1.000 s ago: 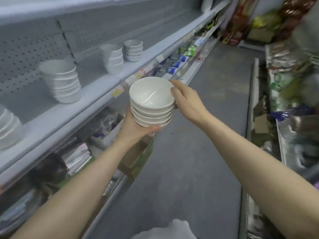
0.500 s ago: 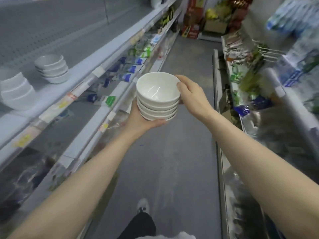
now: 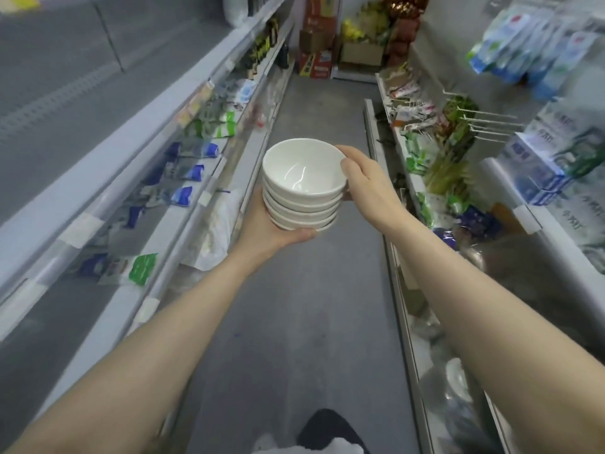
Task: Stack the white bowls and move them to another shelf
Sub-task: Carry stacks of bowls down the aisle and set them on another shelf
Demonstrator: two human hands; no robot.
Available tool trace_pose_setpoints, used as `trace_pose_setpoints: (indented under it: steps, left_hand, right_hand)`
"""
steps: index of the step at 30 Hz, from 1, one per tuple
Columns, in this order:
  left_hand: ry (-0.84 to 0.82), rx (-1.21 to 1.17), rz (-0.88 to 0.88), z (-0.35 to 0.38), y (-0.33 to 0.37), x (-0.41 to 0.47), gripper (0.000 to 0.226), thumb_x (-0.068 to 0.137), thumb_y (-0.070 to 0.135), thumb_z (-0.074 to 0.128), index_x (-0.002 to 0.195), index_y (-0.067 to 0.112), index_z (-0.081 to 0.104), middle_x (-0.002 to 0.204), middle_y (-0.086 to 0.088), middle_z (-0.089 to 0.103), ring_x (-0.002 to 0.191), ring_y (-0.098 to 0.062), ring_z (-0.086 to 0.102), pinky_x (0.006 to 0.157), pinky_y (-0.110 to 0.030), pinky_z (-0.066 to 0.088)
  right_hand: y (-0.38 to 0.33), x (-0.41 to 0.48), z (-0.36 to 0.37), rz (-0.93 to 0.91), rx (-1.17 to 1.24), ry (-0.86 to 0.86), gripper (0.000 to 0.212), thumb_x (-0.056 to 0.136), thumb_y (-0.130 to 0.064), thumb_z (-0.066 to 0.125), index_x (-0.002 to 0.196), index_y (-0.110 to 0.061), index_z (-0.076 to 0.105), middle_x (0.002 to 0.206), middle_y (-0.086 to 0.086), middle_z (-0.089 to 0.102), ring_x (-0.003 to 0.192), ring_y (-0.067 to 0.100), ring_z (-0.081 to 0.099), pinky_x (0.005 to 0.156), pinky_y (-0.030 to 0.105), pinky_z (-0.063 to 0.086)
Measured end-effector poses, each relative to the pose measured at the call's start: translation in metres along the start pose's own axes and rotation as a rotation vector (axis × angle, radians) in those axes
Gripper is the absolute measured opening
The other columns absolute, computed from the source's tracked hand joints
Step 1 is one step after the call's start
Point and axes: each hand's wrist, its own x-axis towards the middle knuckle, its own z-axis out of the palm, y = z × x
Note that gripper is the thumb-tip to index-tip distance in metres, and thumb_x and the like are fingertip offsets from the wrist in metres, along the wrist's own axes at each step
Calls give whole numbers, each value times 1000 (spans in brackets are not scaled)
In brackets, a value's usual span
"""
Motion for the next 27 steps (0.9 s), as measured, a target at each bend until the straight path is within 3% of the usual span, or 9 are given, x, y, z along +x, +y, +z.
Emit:
trace_pose_setpoints:
  steps: [3,7,14,22,27]
  left_hand:
    - [-22,-18,-13,14,-14,55,91,51,25,95,129,23,49,128,6,64,121,-10,59,101,-32,50]
    - [-18,-9,-53,38,-42,133,108,47,33,97,136,10,40,135,-2,58,125,-13,57,105,-44,47]
    - [30,-17,-72,95,-77,263,111,44,37,96,134,10,38,136,-3,56,125,-12,56,106,-47,46]
    - [75,-25,-32,126,-102,396,109,47,29,95,137,3,38,138,-9,56,127,-17,55,108,-47,44]
    - [99,-42,-29,123,-129,472,106,50,22,95,138,5,38,138,-7,56,127,-14,55,108,-39,45]
  right_hand:
    - [20,50,-15,5,0,26,40,91,-35,35,121,-39,61,116,-18,66,115,14,59,95,49,51]
    - [58,123,-36,7,-7,41,41,90,-35,35,122,-38,62,116,-17,66,116,14,58,95,49,51]
    - [116,255,-86,7,-40,20,43,86,-42,34,119,-41,61,115,-16,67,114,18,59,95,50,50]
    - [154,391,-118,-7,-26,-24,41,86,-41,35,116,-44,62,112,-20,67,112,16,60,94,51,51]
    - [177,475,-112,-9,-51,-52,41,87,-39,35,118,-42,62,111,-18,68,108,17,61,94,49,51]
